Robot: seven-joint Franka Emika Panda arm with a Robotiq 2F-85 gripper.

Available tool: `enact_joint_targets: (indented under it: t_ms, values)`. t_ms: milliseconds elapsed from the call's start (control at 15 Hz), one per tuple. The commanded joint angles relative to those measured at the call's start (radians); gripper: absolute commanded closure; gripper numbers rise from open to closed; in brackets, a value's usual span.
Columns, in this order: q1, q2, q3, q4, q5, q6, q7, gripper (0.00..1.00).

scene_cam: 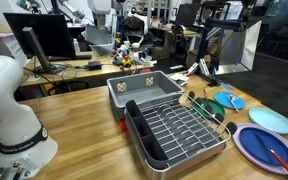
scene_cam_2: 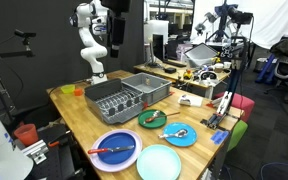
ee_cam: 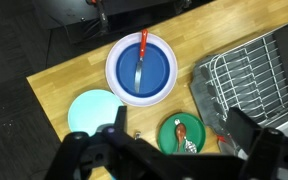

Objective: Put the light blue plate on the dish drainer

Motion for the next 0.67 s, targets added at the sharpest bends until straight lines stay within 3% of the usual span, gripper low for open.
enact_joint_targets:
  t_ms: [0, 400, 533, 600]
  values:
    - [-0.037, 0.072, 0.021, -0.025, 0.030, 0.091, 0.019, 0.00]
    - [-0.051, 0.247, 0.030, -0.065, 0.035, 0.298, 0.073, 0.00]
    - [-0.056, 0.299, 0.032, -0.059, 0.045, 0.328, 0.139, 0.00]
    - [-0.055, 0.280, 0.037, -0.062, 0.021, 0.306, 0.098, 0.00]
